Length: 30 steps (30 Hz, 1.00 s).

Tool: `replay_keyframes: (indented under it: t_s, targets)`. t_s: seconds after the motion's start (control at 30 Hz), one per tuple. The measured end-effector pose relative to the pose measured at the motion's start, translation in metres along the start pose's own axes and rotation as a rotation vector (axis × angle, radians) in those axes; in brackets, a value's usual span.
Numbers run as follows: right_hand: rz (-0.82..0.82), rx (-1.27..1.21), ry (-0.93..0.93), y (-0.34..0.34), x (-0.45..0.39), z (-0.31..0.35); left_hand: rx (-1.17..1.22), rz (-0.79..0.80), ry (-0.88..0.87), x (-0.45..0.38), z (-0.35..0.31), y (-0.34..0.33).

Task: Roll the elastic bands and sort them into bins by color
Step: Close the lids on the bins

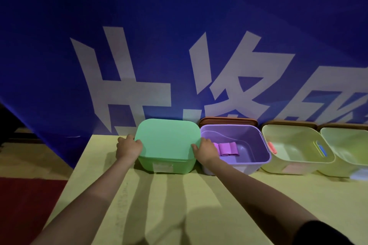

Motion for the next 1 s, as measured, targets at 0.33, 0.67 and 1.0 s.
replay_keyframes:
  t_s: [0.33, 0.67, 1.0]
  targets:
    - [-0.065, -0.022, -0.006, -0.013, 0.01, -0.007, 0.186, 0.034, 0.029, -0.005, 0.012, -0.024]
    - [-0.149, 0.064, 0.137, -0.001, -0.008, 0.016, 0.2, 0.041, -0.001, -0.019, -0.007, -0.023]
    - [-0.071, 0.231, 0.28, -0.017, -0.045, 0.041, 0.146, -0.048, -0.089, -0.045, -0.037, -0.037]
Point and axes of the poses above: each hand's wrist, its own x-axis away from the middle knuckle, its own y-axis out of the back of the hand, z = x × y, the point moved 10 cm from there along -x, towards the middle knuckle, and after that the axes turned 12 degrees about -z, right-handed, at the moved point
